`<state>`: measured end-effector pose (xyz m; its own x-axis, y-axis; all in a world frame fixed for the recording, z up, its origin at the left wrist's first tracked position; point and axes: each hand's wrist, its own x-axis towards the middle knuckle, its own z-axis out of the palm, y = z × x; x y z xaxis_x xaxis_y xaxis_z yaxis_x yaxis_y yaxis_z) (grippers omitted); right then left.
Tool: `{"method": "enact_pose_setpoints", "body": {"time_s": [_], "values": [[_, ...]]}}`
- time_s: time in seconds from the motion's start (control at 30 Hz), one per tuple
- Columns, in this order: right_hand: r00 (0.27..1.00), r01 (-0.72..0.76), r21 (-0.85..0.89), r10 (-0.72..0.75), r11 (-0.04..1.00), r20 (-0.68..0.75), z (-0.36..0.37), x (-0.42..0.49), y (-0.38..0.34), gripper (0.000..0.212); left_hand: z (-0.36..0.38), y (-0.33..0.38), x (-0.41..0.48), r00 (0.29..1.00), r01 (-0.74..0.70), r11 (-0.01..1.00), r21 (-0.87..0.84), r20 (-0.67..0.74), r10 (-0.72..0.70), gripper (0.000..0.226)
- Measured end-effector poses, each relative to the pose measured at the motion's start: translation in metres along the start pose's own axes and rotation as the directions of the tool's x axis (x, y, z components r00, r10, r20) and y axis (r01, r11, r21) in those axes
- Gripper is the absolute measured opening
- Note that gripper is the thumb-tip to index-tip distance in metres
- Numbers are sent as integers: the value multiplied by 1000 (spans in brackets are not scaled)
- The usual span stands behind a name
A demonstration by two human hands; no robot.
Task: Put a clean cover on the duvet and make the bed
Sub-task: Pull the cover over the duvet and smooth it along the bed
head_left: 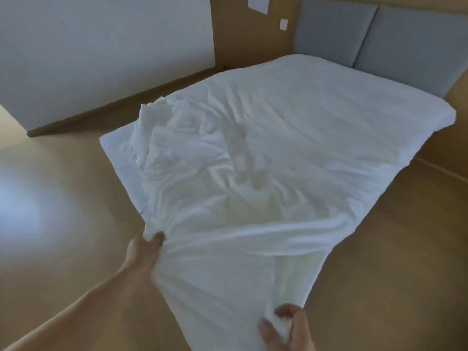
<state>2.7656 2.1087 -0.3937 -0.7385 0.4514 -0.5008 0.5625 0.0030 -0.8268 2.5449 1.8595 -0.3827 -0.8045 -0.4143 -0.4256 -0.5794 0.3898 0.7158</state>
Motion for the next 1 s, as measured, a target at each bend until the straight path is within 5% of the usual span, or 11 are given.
{"method": "enact_pose_setpoints", "body": {"time_s": [0.1, 0.13, 0.27, 0.43, 0.57, 0.73, 0.8, 0.93, 1.0], "values": [[996, -85, -21, 85, 996, -11, 39, 17, 71, 58, 14, -75, -22, 994, 38, 970, 241, 90, -62, 50], [992, -104, -131, 94, 986, -80, 45, 17, 92, 57, 21, -97, -30, 986, 45, 954, 298, 139, -90, 50], [970, -236, -206, 244, 950, 18, 45, -7, 136, 26, 44, -121, -34, 942, -45, 926, 374, 324, -86, 45], [914, -307, -457, 393, 835, 104, 39, -15, 182, 22, 39, -136, -13, 919, -176, 853, 491, 392, -36, 37], [940, -310, -395, 341, 865, 7, 40, -55, 205, 20, 18, -188, -16, 919, -241, 870, 429, 389, 63, 26], [812, -484, -564, 584, 670, -3, 52, -54, 321, 73, 21, -246, -13, 821, -320, 707, 630, 557, -125, 39], [826, -441, -652, 563, 617, -27, 69, -35, 295, 69, 29, -255, -14, 738, -355, 674, 648, 637, -223, 36], [877, -380, -763, 466, 523, -118, 138, -5, 180, 80, 18, -234, 21, 297, -537, 641, 548, 835, -464, 22], [914, -304, -783, 397, 543, -80, 185, 13, 146, 75, -4, -217, 56, 281, -579, 647, 496, 866, -413, 17]]}}
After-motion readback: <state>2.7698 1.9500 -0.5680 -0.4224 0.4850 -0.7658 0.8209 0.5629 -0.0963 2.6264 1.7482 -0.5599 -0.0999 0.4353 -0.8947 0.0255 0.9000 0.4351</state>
